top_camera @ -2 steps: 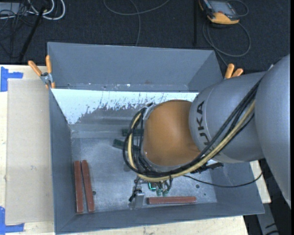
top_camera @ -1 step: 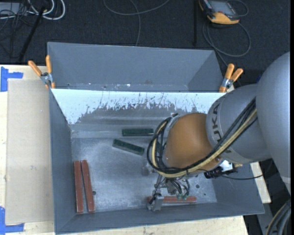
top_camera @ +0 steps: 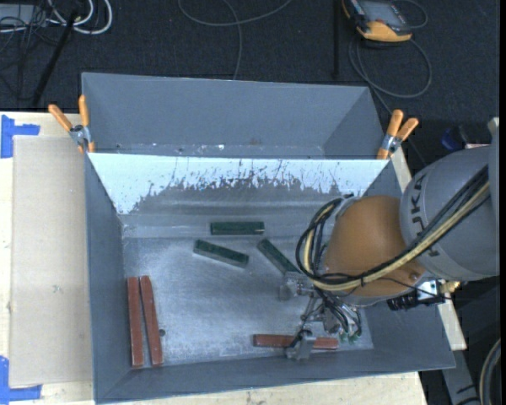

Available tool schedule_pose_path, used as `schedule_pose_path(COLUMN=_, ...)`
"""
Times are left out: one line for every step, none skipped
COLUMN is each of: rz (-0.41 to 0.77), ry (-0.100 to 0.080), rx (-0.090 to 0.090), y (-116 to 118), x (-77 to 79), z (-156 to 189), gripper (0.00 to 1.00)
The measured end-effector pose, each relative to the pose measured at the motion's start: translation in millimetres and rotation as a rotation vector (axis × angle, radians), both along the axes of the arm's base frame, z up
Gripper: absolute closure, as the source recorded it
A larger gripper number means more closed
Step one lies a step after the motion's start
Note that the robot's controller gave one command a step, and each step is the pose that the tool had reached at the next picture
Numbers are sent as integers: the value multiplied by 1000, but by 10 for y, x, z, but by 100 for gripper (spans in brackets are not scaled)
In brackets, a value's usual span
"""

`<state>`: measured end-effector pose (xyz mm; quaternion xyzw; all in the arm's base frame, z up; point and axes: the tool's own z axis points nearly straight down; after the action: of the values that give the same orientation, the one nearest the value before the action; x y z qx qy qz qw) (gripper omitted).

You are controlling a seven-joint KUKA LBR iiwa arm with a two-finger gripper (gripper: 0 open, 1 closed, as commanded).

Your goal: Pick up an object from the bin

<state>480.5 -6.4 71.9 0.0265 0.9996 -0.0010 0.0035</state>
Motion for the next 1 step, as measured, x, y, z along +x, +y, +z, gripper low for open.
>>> schedule_pose_path(rz=3, ry=8, rx=3, y=34, x=-23, z=-12, gripper=100)
